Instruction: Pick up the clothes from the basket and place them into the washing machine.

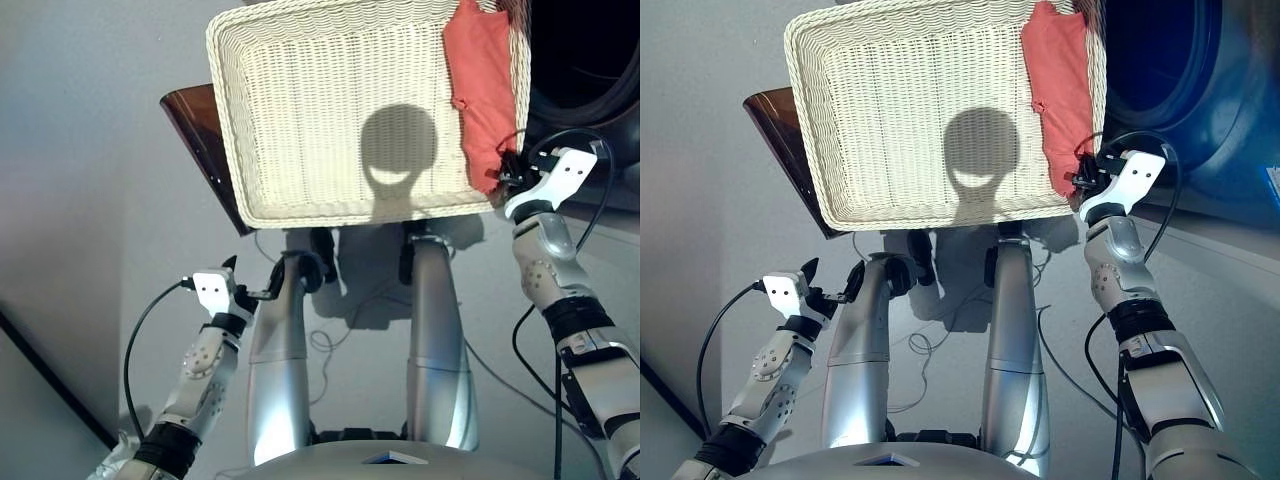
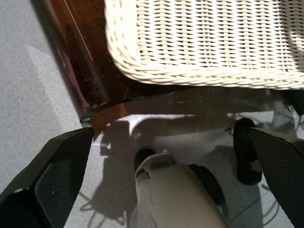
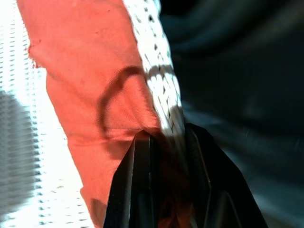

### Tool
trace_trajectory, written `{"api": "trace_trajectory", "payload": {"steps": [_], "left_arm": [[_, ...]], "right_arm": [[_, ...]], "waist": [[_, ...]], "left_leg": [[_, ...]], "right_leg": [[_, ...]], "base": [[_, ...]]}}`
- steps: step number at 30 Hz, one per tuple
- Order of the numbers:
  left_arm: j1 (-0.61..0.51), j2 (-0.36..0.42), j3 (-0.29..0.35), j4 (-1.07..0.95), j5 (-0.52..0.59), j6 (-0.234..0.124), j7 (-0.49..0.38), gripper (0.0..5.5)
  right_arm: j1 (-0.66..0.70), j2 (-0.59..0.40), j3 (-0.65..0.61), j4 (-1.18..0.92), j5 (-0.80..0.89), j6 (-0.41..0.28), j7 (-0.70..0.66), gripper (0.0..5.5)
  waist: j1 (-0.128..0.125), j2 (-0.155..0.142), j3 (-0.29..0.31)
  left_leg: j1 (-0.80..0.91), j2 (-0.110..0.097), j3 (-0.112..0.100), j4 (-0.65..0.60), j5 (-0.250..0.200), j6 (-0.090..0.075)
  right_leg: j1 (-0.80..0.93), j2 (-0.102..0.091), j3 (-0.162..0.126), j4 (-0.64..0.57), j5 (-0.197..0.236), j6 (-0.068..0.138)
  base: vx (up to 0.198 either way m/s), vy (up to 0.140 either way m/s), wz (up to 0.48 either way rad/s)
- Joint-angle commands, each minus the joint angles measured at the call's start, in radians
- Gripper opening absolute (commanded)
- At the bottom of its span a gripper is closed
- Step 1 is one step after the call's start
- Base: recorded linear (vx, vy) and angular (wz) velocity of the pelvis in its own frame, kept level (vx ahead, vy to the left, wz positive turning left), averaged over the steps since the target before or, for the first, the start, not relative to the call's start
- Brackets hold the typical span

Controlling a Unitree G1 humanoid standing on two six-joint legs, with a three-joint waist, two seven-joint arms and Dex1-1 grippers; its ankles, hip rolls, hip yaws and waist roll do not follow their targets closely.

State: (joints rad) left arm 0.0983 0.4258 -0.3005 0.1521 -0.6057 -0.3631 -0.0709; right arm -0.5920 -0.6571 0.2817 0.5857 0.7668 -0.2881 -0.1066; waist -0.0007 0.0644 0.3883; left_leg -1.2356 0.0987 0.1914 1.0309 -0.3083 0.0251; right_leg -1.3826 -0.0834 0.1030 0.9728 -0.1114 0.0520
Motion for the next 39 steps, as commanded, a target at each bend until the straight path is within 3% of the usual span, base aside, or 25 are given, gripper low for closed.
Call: {"api": "trace_trajectory", "payload": {"steps": [1,2,3,4,16,22,29,34,39], "left_arm": [[0.076,0.033,0.006,-0.049,0.004,-0.042,0.005,5.5],[0.075,0.031,0.005,-0.053,0.006,-0.041,0.01,5.5],[0.074,0.029,0.006,-0.056,0.008,-0.041,0.016,5.5],[0.074,0.028,0.009,-0.059,0.008,-0.041,0.02,5.5],[0.089,0.025,0.041,-0.098,0.03,-0.059,0.045,5.5],[0.104,0.04,0.039,-0.117,0.031,-0.064,0.039,5.5],[0.116,0.061,0.039,-0.125,0.029,-0.067,0.042,5.5],[0.114,0.064,0.029,-0.126,0.024,-0.064,0.046,5.5],[0.101,0.048,0.025,-0.121,0.014,-0.055,0.048,5.5]], "right_arm": [[-0.191,-0.083,0.03,-0.08,-0.15,-0.097,-0.059,0.0],[-0.2,-0.085,0.044,-0.09,-0.134,-0.091,-0.049,0.56],[-0.212,-0.089,0.055,-0.085,-0.153,-0.085,-0.059,4.21],[-0.223,-0.099,0.067,-0.085,-0.19,-0.081,-0.072,5.5],[-0.214,-0.165,0.113,-0.233,-0.525,-0.06,-0.167,5.5],[-0.107,-0.179,0.064,-0.41,-0.423,-0.106,-0.093,5.5],[-0.086,-0.235,0.083,-0.477,-0.499,-0.091,-0.096,5.5],[-0.134,-0.221,0.144,-0.418,-0.483,-0.07,-0.074,5.5],[-0.25,-0.148,0.233,-0.192,-0.454,-0.03,-0.079,5.5]], "waist": [[0.022,-0.008,-0.078],[0.02,-0.011,-0.077],[0.019,-0.013,-0.076],[0.02,-0.016,-0.076],[0.015,-0.024,-0.072],[0.008,-0.03,-0.072],[0.008,-0.035,-0.076],[0.016,-0.037,-0.075],[0.027,-0.032,-0.069]], "left_leg": [[-0.027,-0.018,0.007,-0.133,0.126,0.007],[-0.029,-0.017,0.007,-0.133,0.127,0.006],[-0.03,-0.015,0.006,-0.132,0.128,0.006],[-0.032,-0.015,0.005,-0.131,0.128,0.005],[-0.044,-0.012,-0.005,-0.129,0.126,0.003],[-0.05,-0.012,-0.009,-0.122,0.125,0.005],[-0.053,-0.008,-0.01,-0.117,0.123,0.004],[-0.056,-0.008,-0.012,-0.118,0.126,0.003],[-0.061,-0.007,-0.012,-0.113,0.128,0.004]], "right_leg": [[0.037,-0.022,-0.064,-0.031,-0.028,-0.036],[0.036,-0.022,-0.065,-0.03,-0.027,-0.037],[0.036,-0.023,-0.066,-0.03,-0.027,-0.037],[0.035,-0.023,-0.068,-0.03,-0.026,-0.037],[0.028,-0.02,-0.074,-0.03,-0.03,-0.038],[0.023,-0.02,-0.075,-0.022,-0.033,-0.039],[0.02,-0.022,-0.074,-0.019,-0.035,-0.039],[0.019,-0.023,-0.074,-0.018,-0.034,-0.04],[0.014,-0.025,-0.077,-0.017,-0.03,-0.042]], "base": [[0.0,0.0,0.0],[0.0,0.0,0.0],[0.0,0.0,0.0],[0.0,0.0,0.0],[0.0,0.0,0.0],[0.0,0.0,0.0],[0.0,0.0,0.0],[0.0,0.0,0.0],[0.0,0.0,0.0]]}}
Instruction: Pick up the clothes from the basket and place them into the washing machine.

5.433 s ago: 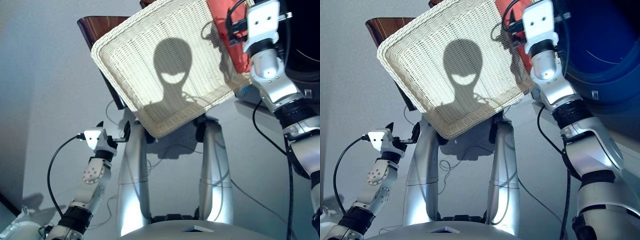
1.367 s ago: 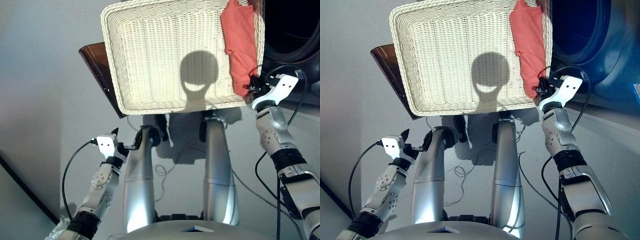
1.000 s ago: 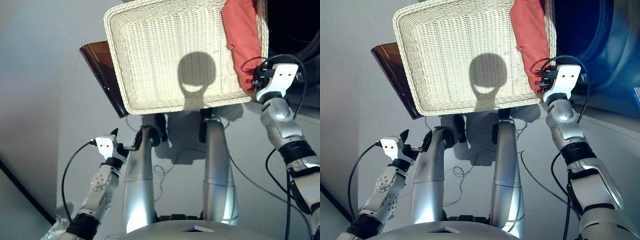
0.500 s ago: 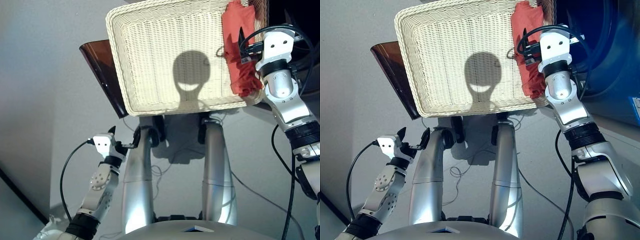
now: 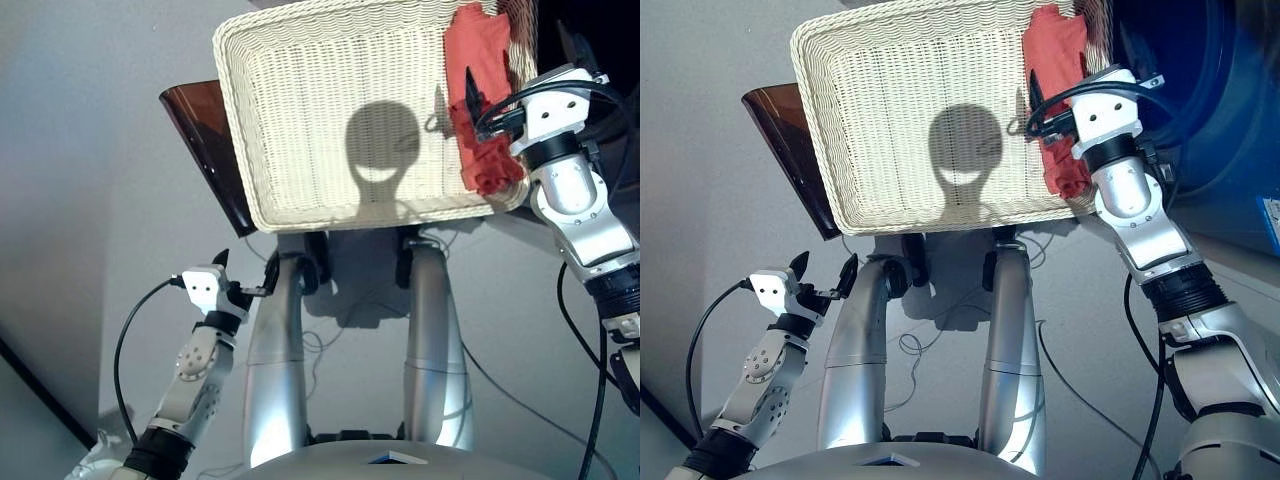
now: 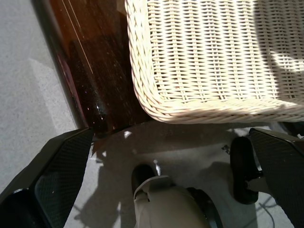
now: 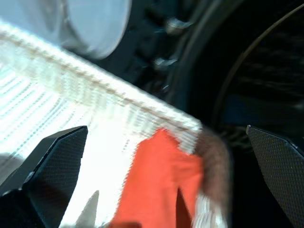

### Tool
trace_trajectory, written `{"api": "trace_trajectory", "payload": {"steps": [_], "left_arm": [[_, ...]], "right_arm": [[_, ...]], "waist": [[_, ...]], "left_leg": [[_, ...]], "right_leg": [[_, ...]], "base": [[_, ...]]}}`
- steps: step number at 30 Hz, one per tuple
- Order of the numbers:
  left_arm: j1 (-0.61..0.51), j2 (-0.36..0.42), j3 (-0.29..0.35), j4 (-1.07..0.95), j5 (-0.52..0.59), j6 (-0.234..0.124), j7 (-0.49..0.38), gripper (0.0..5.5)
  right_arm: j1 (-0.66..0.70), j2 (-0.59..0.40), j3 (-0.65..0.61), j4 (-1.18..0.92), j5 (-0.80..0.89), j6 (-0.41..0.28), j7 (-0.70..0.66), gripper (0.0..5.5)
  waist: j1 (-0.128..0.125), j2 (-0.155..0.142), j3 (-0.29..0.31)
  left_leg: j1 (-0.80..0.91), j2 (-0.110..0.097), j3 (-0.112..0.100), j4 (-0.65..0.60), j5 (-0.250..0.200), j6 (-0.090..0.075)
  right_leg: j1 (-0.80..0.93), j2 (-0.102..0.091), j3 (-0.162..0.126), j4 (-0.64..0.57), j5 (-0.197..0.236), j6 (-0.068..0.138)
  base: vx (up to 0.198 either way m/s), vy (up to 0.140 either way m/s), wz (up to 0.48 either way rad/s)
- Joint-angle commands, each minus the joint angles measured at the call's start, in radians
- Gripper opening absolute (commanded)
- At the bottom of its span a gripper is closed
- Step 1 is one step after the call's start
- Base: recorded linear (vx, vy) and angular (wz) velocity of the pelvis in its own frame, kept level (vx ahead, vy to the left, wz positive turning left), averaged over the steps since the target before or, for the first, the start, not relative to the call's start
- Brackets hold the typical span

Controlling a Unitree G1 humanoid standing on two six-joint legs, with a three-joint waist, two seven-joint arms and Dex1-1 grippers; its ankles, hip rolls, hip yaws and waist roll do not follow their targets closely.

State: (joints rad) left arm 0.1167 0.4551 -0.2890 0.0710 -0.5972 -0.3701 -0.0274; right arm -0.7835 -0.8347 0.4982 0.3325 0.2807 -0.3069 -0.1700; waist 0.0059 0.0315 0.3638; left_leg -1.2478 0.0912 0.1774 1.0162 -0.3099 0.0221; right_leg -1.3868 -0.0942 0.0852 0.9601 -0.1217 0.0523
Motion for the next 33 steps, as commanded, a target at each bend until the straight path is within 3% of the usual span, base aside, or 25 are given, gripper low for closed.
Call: {"api": "trace_trajectory", "payload": {"steps": [1,5,17,33], "left_arm": [[0.08,0.015,0.014,-0.039,0.002,-0.048,0.004,5.5],[0.064,-0.001,0.012,-0.029,-0.008,-0.046,-0.002,5.5],[0.042,-0.027,0.005,-0.016,-0.015,-0.039,-0.01,5.5],[0.022,-0.046,-0.013,-0.012,-0.013,-0.02,-0.035,5.5]], "right_arm": [[-0.084,0.053,0.027,0.118,0.043,-0.006,-0.022,5.5],[-0.192,0.15,0.054,0.361,0.105,0.006,-0.029,5.5],[-0.305,0.289,0.016,0.691,0.233,0.011,-0.043,5.5],[-0.347,0.315,-0.117,0.973,0.486,0.043,0.019,5.5]], "waist": [[0.024,0.002,-0.043],[0.037,0.01,-0.039],[0.06,0.027,-0.025],[0.089,0.046,-0.018]], "left_leg": [[-0.049,0.0,0.002,-0.099,0.131,0.007],[-0.056,-0.003,0.004,-0.095,0.132,0.009],[-0.06,-0.01,0.006,-0.097,0.133,0.01],[-0.064,-0.022,0.009,-0.088,0.123,0.017]], "right_leg": [[0.017,-0.014,-0.059,-0.003,-0.019,-0.043],[0.011,-0.014,-0.062,0.001,-0.015,-0.045],[0.004,-0.015,-0.061,0.005,-0.012,-0.045],[-0.003,-0.015,-0.056,0.017,-0.018,-0.044]], "base": [[0.0,0.0,0.0],[0.0,0.0,0.0],[0.0,0.0,0.0],[0.0,0.0,0.0]]}}
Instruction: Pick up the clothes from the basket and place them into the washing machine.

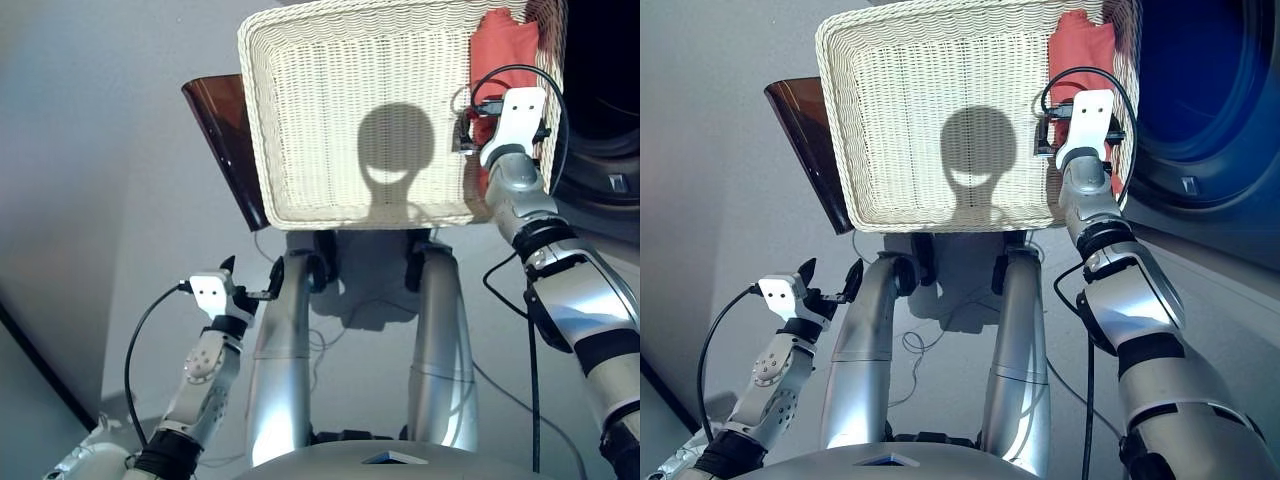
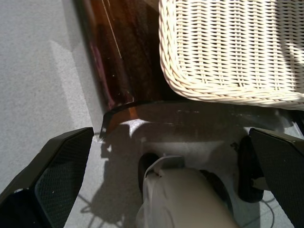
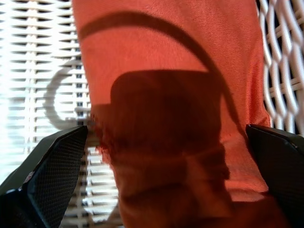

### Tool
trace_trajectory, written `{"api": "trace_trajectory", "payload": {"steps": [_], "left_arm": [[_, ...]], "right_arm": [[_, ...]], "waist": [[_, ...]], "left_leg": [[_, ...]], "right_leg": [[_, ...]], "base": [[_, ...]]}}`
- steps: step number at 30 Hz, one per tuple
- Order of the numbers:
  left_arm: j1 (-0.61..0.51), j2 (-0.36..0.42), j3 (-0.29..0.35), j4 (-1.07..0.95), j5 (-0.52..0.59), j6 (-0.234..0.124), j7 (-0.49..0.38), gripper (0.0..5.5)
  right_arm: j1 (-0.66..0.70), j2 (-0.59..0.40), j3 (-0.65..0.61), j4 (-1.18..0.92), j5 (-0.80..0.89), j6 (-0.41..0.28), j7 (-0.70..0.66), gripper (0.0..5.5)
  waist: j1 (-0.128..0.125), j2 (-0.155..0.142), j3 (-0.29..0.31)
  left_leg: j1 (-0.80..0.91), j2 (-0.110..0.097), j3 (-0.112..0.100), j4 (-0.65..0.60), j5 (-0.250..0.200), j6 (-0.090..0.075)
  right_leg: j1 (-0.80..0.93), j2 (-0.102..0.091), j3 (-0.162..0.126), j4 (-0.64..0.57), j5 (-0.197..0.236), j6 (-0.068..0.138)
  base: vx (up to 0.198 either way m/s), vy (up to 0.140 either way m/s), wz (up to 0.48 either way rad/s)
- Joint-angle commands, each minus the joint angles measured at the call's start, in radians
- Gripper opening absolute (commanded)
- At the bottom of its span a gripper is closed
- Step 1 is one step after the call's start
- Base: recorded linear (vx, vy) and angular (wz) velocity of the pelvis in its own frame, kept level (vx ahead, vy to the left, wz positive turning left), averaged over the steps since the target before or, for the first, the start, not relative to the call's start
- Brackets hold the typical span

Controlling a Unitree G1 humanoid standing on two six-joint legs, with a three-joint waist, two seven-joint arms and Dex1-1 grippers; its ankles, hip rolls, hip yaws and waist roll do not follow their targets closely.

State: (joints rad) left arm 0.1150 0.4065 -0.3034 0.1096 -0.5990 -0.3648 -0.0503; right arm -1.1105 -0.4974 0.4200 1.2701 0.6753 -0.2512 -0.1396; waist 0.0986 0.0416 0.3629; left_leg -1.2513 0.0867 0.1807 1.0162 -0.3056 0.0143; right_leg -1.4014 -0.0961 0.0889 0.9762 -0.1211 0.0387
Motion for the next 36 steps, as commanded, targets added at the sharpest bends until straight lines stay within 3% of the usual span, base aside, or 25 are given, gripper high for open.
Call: {"api": "trace_trajectory", "payload": {"steps": [1,5,6,7,8,18,28,32,36], "left_arm": [[0.021,0.003,-0.001,-0.052,-0.011,-0.024,-0.012,5.5],[0.022,0.002,-0.002,-0.055,-0.011,-0.021,-0.016,5.5],[0.024,0.003,-0.001,-0.055,-0.012,-0.02,-0.021,5.5],[0.024,0.003,0.0,-0.055,-0.013,-0.017,-0.023,5.5],[0.024,0.004,-0.002,-0.056,-0.014,-0.016,-0.026,5.5],[0.032,-0.008,-0.01,-0.066,-0.024,-0.007,-0.043,5.5],[0.029,-0.011,0.0,-0.058,-0.028,-0.006,-0.031,5.5],[0.026,-0.011,0.012,-0.05,-0.029,-0.021,-0.013,5.5],[0.037,-0.013,0.034,-0.042,-0.017,-0.037,0.013,5.5]], "right_arm": [[-0.02,-0.028,-0.056,0.045,0.111,-0.011,-0.011,5.5],[0.004,-0.058,-0.112,0.063,0.184,-0.013,0.002,5.5],[0.013,-0.069,-0.118,0.071,0.189,-0.005,0.013,3.71],[0.018,-0.078,-0.119,0.075,0.189,-0.002,0.016,1.21],[0.02,-0.084,-0.118,0.076,0.188,0.0,0.021,0.0],[0.036,-0.129,-0.105,0.099,0.173,0.029,0.066,0.0],[0.044,-0.13,-0.105,0.045,0.163,0.002,0.048,0.0],[0.125,-0.123,-0.137,-0.192,0.192,-0.076,0.01,0.0],[0.336,-0.099,-0.262,-0.577,0.141,-0.186,-0.057,0.0]], "waist": [[-0.002,0.038,-0.017],[0.006,0.044,-0.017],[0.007,0.043,-0.018],[0.008,0.043,-0.018],[0.008,0.043,-0.018],[0.012,0.044,-0.017],[0.001,0.039,-0.014],[-0.029,0.023,-0.009],[-0.068,0.007,-0.009]], "left_leg": [[-0.06,-0.019,0.007,-0.089,0.119,0.025],[-0.058,-0.023,0.007,-0.091,0.119,0.025],[-0.058,-0.023,0.008,-0.091,0.119,0.024],[-0.058,-0.024,0.006,-0.092,0.12,0.024],[-0.059,-0.024,0.006,-0.092,0.12,0.025],[-0.062,-0.025,0.004,-0.088,0.12,0.027],[-0.061,-0.022,0.005,-0.087,0.12,0.026],[-0.057,-0.018,0.005,-0.091,0.121,0.023],[-0.043,-0.017,0.007,-0.103,0.121,0.021]], "right_leg": [[0.013,-0.015,-0.06,0.001,-0.019,-0.031],[0.013,-0.016,-0.058,0.006,-0.023,-0.029],[0.014,-0.016,-0.058,0.006,-0.023,-0.029],[0.015,-0.016,-0.058,0.006,-0.024,-0.029],[0.014,-0.015,-0.058,0.007,-0.025,-0.029],[0.011,-0.016,-0.055,0.009,-0.024,-0.03],[0.013,-0.015,-0.056,0.007,-0.024,-0.03],[0.017,-0.012,-0.06,0.0,-0.022,-0.03],[0.032,-0.013,-0.063,-0.01,-0.027,-0.027]], "base": [[0.0,0.0,0.0],[0.0,0.0,0.0],[0.0,0.0,0.0],[0.0,0.0,0.0],[0.0,0.0,0.0],[0.0,0.0,0.0],[0.0,0.0,0.0],[0.0,0.0,0.0],[0.0,0.0,0.0]]}}
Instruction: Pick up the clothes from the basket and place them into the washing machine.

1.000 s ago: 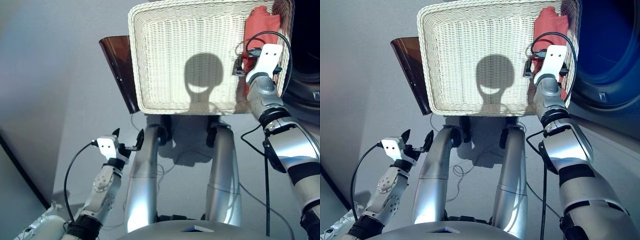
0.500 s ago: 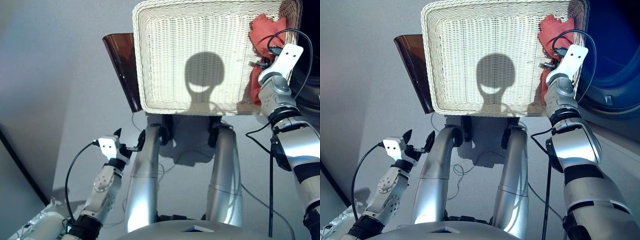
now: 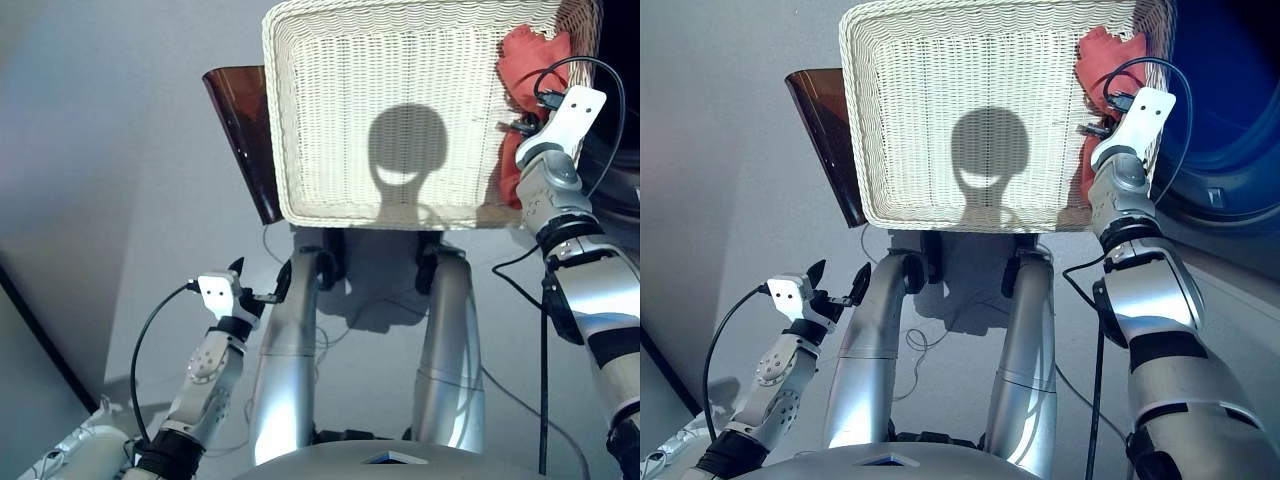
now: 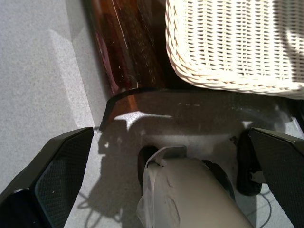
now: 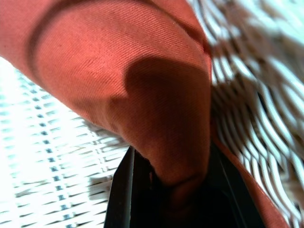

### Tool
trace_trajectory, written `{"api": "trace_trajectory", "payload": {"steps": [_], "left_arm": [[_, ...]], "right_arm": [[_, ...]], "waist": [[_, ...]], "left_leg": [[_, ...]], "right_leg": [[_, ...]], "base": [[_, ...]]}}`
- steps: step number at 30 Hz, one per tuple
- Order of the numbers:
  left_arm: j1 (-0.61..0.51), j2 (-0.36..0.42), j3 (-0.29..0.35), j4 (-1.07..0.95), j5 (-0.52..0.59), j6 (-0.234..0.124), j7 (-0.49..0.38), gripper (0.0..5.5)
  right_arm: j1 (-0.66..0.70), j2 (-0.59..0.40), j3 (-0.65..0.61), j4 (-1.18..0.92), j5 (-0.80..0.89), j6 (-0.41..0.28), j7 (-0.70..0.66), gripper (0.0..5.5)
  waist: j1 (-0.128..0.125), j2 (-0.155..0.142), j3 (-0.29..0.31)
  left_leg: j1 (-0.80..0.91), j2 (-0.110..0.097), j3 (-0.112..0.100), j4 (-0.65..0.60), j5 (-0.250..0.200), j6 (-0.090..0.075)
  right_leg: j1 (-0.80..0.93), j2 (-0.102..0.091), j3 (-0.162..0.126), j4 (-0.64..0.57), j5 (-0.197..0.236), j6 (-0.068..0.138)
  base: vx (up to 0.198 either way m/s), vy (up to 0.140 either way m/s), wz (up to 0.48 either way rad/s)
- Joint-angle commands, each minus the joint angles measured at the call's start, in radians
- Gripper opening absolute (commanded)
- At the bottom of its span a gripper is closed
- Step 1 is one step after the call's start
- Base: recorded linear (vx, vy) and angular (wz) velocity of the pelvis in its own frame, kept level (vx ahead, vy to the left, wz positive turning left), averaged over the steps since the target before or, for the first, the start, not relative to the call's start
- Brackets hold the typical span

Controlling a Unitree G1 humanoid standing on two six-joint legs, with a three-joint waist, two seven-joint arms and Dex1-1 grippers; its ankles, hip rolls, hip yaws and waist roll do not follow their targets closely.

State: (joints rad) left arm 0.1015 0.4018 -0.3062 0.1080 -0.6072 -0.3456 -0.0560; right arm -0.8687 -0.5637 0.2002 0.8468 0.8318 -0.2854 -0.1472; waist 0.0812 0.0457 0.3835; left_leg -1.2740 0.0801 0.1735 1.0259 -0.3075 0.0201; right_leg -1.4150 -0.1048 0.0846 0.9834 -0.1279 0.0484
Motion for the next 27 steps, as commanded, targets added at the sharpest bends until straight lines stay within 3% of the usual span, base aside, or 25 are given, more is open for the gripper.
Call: {"api": "trace_trajectory", "payload": {"steps": [1,7,11,14,18,21,27], "left_arm": [[0.053,-0.005,0.041,-0.039,-0.007,-0.06,0.022,5.5],[0.048,0.014,0.045,-0.009,0.007,-0.07,0.03,5.5],[0.044,0.011,0.034,0.005,-0.003,-0.061,0.021,5.5],[0.057,0.011,0.04,0.007,-0.009,-0.052,0.006,5.5],[0.068,0.015,0.053,0.013,-0.014,-0.052,-0.01,5.5],[0.069,0.017,0.048,0.017,-0.009,-0.049,-0.022,5.5],[0.062,0.028,0.029,0.008,-0.01,-0.041,-0.036,5.5]], "right_arm": [[0.135,-0.027,-0.07,-0.218,-0.036,-0.17,-0.062,0.0],[0.275,0.013,-0.165,-0.444,-0.072,-0.223,-0.078,0.0],[0.298,0.061,-0.172,-0.494,0.146,-0.231,0.05,0.0],[0.332,0.063,-0.168,-0.515,0.187,-0.223,0.087,0.0],[0.333,0.062,-0.168,-0.48,0.2,-0.218,0.089,0.0],[0.305,0.051,-0.163,-0.435,0.205,-0.21,0.079,0.0],[0.167,0.011,-0.109,-0.25,0.244,-0.164,0.071,0.0]], "waist": [[-0.057,0.001,-0.033],[-0.081,-0.014,-0.065],[-0.087,-0.022,-0.079],[-0.087,-0.029,-0.087],[-0.073,-0.029,-0.093],[-0.06,-0.031,-0.09],[-0.021,-0.039,-0.044]], "left_leg": [[-0.018,-0.01,0.014,-0.114,0.122,0.016],[0.007,-0.009,0.011,-0.13,0.115,0.016],[0.03,-0.006,0.011,-0.151,0.117,0.014],[0.059,-0.009,0.007,-0.173,0.122,0.01],[0.1,-0.02,0.002,-0.199,0.125,0.009],[0.143,-0.03,-0.01,-0.215,0.125,0.009],[0.249,-0.066,-0.03,-0.221,0.079,0.044]], "right_leg": [[0.049,-0.004,-0.059,-0.018,-0.023,-0.036],[0.076,-0.001,-0.065,-0.039,-0.028,-0.031],[0.101,-0.007,-0.068,-0.061,-0.027,-0.026],[0.132,-0.012,-0.069,-0.078,-0.029,-0.023],[0.175,-0.026,-0.077,-0.097,-0.032,-0.016],[0.224,-0.047,-0.086,-0.12,-0.031,-0.007],[0.338,-0.078,-0.07,-0.166,-0.002,0.015]], "base": [[0.0,0.0,0.0],[0.009,0.0,-0.003],[0.0,0.0,0.0],[0.0,0.0,0.0],[0.044,-0.002,0.021],[0.073,0.012,0.137],[0.086,0.071,0.075]]}}
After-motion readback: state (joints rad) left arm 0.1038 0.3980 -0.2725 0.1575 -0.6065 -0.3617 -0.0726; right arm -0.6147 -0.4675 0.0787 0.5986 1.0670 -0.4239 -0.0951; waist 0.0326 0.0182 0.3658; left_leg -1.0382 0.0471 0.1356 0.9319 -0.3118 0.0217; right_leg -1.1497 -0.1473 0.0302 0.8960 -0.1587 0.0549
